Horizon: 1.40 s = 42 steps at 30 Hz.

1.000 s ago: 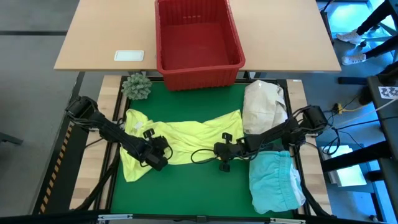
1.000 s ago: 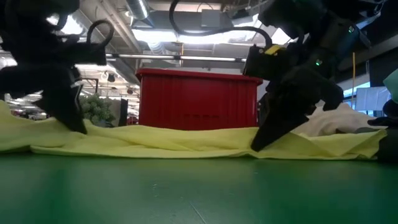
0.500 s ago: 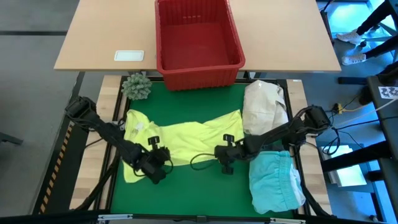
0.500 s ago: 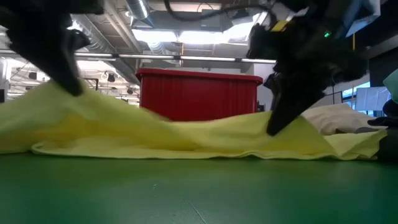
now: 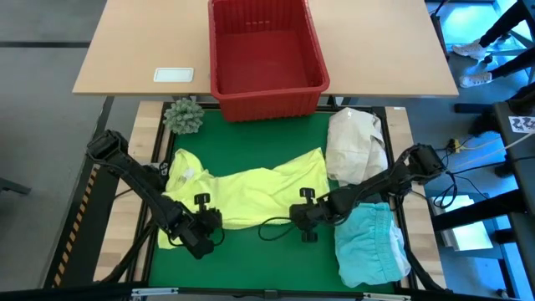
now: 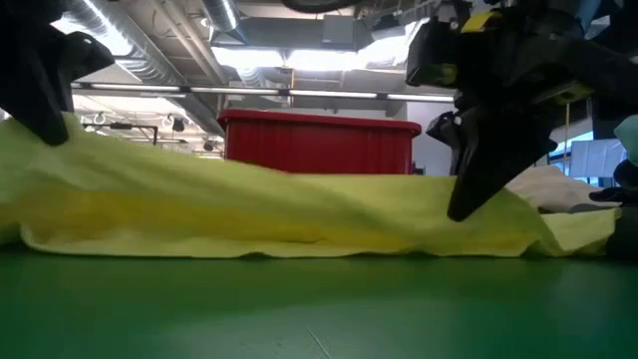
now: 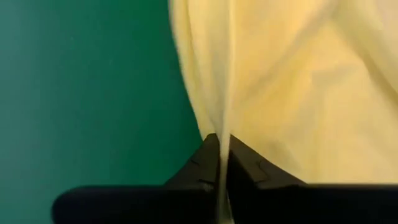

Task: Fold Laundry from Bin
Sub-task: Fold the yellow shirt

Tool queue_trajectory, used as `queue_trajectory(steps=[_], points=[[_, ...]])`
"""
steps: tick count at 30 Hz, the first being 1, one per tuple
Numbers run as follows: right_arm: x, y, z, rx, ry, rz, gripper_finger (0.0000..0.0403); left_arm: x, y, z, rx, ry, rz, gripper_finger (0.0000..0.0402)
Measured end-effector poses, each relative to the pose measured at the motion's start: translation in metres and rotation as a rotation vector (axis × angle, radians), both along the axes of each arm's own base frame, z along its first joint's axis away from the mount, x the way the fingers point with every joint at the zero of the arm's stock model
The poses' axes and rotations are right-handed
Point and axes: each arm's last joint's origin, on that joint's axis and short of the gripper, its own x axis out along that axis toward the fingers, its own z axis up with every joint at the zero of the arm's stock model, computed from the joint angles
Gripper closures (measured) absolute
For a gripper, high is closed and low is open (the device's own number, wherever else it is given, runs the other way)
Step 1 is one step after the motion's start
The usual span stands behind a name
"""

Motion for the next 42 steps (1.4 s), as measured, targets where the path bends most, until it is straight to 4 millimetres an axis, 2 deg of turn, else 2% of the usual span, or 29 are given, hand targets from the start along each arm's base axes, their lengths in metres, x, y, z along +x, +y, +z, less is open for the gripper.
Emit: queue_trajectory(steps=[3, 8, 12, 18, 21, 23, 25, 27, 30, 34, 36, 42], points=[[0.0, 0.001, -0.001, 0.006, 0.006, 0.016, 0.0359, 0.001, 0.0, 0.001, 0.032, -0.018, -0.028, 0.0352], [-0.001, 0.001, 0.0, 0.008, 0.011, 0.035, 0.0291, 0.004, 0.003, 0.001, 0.08, 0.007, -0.108, 0.0308], [0.002, 0.001, 0.009, -0.009, 0.028, 0.031, 0.0247, 0.004, 0.011, 0.002, 0.149, 0.061, -0.137, 0.0278], [0.011, 0.003, 0.04, -0.077, 0.029, -0.007, 0.0233, -0.001, 0.029, 0.022, 0.356, 0.108, -0.003, 0.0278], [0.013, 0.003, 0.046, -0.108, 0.0, -0.016, 0.0233, -0.004, 0.038, 0.023, 0.438, 0.16, 0.011, 0.0285], [0.01, -0.003, 0.043, -0.134, 0.053, -0.043, 0.0241, -0.006, 0.047, 0.02, 0.457, 0.222, 0.031, 0.0295], [0.004, -0.013, 0.038, -0.135, 0.127, -0.131, 0.0268, -0.007, 0.058, 0.014, 0.465, 0.284, 0.072, 0.0308], [0.002, -0.025, 0.032, -0.125, 0.168, -0.229, 0.0313, -0.009, 0.07, 0.006, 0.459, 0.351, 0.11, 0.0324], [0.001, -0.039, 0.023, -0.08, 0.221, -0.289, 0.0385, -0.014, 0.089, -0.01, 0.42, 0.472, 0.162, 0.0353], [0.0, -0.055, 0.006, 0.012, 0.245, -0.32, 0.0377, -0.024, 0.108, -0.031, 0.32, 0.619, 0.238, 0.0393], [-0.004, -0.065, -0.004, 0.02, 0.266, -0.345, 0.0375, -0.029, 0.113, -0.04, 0.256, 0.667, 0.263, 0.0397], [-0.014, -0.104, -0.022, 0.015, 0.32, -0.462, 0.0398, -0.034, 0.11, -0.057, 0.006, 0.72, 0.275, 0.0393]])
